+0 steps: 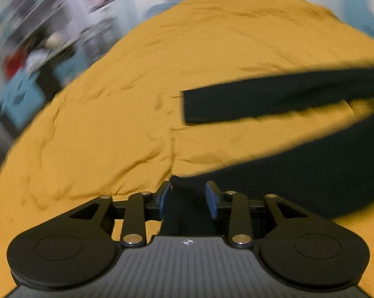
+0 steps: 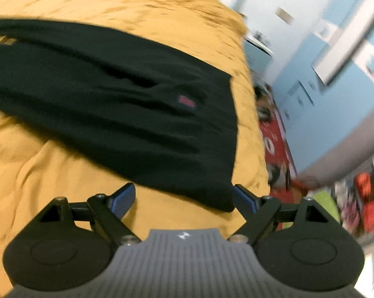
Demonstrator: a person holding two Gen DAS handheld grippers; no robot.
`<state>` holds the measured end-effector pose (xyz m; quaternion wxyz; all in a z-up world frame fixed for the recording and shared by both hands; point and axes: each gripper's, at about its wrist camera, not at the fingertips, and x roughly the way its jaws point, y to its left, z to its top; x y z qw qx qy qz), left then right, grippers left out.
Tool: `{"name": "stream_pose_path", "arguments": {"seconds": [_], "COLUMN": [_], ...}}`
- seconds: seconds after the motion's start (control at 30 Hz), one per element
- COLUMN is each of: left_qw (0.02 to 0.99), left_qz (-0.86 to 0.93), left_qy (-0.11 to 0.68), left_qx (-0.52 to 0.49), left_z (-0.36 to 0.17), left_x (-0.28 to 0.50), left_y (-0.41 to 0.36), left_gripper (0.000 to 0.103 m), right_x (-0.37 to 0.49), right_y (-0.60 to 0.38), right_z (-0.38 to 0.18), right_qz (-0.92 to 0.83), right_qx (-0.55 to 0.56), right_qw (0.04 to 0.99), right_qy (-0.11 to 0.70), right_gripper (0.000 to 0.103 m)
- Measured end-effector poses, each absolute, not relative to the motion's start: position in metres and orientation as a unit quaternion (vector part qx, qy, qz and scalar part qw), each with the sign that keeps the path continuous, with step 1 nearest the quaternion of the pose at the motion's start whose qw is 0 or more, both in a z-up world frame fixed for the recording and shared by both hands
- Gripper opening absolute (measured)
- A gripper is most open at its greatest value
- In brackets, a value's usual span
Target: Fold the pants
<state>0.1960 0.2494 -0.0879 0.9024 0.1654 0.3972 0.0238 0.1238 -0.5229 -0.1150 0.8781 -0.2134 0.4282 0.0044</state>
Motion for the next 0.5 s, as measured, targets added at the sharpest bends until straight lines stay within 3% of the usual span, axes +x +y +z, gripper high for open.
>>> {"name": "stream_pose_path", "arguments": {"seconds": [0.07,0.3,0.4,0.5], "left_qw": [0.886,0.812,0.803,0.794], "left_qz": [-0.002,-0.042,-0.034,-0.019], "left_qy": [0.399,0.412,0.398,0.387], "left_qx": [0.235,0.411,0.442,0.468], "left_z": [-0.092,-0.150,-0.163,-0.171], "left_x": [0.179,0.152,0.149,0.155], "left_y": [0.232,0.187,0.184,0.184], "left_gripper": [0.050,0.050,0.050,0.050], "right_x": [0.115,0.108,0.110,0.105], "right_y": [-0.514,-0.489,-0.486,-0.487], "right_z": [-0.114,-0.137,-0.144,-0.150], "right_qz": [0.033,0.077,0.082,0.072], "right_qx": [-0.258,-0.426,-0.466,-0.503], "right_qw": [0.868,0.809,0.789,0.773], "right_qy": [0.423,0.398,0.391,0.380], "right_gripper": [0.081,0.075,0.070,0.053]}}
